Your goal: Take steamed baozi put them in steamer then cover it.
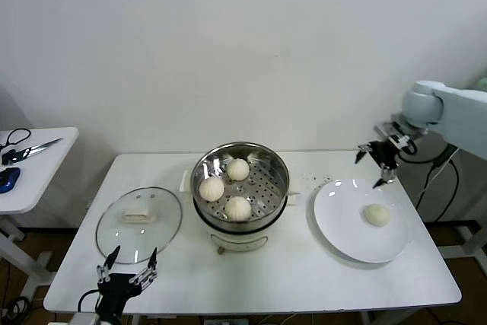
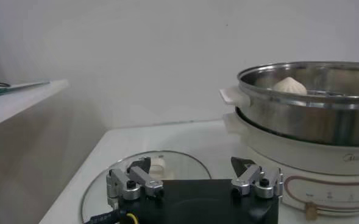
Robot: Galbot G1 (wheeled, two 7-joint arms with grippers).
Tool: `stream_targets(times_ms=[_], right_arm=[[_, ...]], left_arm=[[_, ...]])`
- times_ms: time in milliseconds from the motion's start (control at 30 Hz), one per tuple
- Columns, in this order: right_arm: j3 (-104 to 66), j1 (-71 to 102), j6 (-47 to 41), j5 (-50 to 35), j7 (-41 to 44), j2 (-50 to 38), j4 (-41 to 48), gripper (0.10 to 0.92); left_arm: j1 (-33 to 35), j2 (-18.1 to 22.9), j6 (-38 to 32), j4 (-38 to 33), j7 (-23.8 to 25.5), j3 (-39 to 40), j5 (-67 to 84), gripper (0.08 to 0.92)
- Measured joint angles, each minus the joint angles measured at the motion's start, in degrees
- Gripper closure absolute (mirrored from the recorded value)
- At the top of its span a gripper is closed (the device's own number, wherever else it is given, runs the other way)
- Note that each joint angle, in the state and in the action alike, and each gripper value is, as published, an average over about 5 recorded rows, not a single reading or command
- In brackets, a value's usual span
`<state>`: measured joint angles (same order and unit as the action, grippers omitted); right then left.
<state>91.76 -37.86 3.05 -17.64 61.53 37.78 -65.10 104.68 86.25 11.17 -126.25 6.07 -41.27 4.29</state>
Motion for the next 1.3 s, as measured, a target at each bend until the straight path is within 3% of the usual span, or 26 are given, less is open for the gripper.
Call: stream_targets(times_ms=[867,1300], right_arm=[[-21.3,25.9,-7.4,10.0,-4.4,1.8,11.6,0.219],[-23.1,27.3,-8.3,9.6,-4.8,2.3,12.2,0.367]], left_arm=[[1.2,0.7,-0.4,0.3,0.0,-0.2,-1.0,0.177],[1.1,0.6,-0.3,0.5,0.0,0.0,-1.1,0.177]])
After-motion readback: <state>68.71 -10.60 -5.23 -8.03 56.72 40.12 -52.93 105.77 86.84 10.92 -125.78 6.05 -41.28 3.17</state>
